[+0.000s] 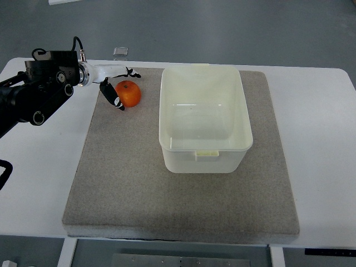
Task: Put orange in box with left hand
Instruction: 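Lower the left hand over the orange and close fingers around it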
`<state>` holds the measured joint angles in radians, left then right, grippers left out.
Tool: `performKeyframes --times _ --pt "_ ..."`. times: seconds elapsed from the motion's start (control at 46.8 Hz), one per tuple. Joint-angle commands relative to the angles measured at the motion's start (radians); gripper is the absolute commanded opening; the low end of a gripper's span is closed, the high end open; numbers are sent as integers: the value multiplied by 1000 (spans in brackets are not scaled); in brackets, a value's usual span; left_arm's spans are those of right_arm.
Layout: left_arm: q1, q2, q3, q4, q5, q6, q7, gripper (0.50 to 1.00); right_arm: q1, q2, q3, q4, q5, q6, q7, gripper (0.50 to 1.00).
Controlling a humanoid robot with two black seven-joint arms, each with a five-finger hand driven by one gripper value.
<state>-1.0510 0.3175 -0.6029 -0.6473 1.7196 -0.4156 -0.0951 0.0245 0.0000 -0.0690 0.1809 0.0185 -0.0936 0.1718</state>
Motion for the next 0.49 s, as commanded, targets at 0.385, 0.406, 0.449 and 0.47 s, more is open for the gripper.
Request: performKeyframes --times 0.385,0.406,0.449,0.47 --pt "19 -2 2 2 6 1 -3 669 0 0 0 -1 0 0 0 932" --pt "19 -2 2 2 6 1 -3 660 0 0 0 0 0 0 0 932" --pt "17 -2 0 2 8 1 -3 617 0 0 0 0 0 0 0 932" --pt "17 -2 0 0 9 1 -3 594 0 0 0 0 0 0 0 932"
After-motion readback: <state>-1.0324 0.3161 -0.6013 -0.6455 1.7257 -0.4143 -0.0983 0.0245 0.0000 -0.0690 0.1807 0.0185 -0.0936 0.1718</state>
